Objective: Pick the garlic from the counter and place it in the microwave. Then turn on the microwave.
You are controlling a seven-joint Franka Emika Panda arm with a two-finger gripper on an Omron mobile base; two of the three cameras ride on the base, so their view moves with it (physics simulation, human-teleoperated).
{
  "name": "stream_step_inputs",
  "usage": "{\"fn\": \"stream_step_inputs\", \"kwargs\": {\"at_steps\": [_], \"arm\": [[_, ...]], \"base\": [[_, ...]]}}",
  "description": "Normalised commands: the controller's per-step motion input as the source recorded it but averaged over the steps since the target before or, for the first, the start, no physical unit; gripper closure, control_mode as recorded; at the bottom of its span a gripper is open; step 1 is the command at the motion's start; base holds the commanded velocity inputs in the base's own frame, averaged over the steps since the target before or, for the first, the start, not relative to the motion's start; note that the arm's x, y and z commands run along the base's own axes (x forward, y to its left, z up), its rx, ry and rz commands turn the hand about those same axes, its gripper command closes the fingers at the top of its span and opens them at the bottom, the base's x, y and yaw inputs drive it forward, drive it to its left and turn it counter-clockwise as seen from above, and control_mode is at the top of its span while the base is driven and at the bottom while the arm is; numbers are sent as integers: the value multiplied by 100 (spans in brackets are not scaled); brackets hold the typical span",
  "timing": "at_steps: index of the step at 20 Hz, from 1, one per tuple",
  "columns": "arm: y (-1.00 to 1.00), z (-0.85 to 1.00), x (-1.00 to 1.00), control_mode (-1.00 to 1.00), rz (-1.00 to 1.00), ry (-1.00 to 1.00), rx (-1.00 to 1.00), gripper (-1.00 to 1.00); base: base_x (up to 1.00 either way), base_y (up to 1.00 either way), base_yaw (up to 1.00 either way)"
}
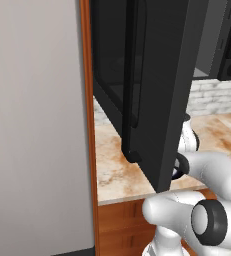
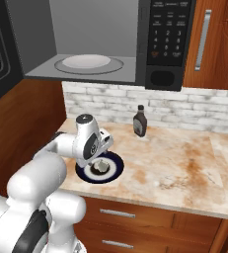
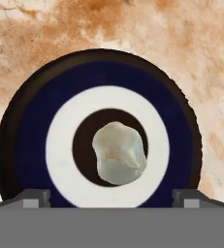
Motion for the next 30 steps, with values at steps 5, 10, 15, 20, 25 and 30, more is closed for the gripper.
{"fn": "stream_step_inputs", "kwargs": {"at_steps": [5,10,15,20,25,30], "arm": [[0,-15,14,-100,0,3,-1,-100],[0,-16,10,-100,0,5,0,-100],[0,-17,11,-100,0,5,0,-100],[0,-16,13,-100,0,4,0,-100],[-3,-17,10,-100,0,1,0,-100],[-6,-18,8,-100,1,1,0,-100]], "base": [[0,0,0],[0,0,0],[0,0,0],[0,0,0],[0,0,0],[0,0,0]]}}
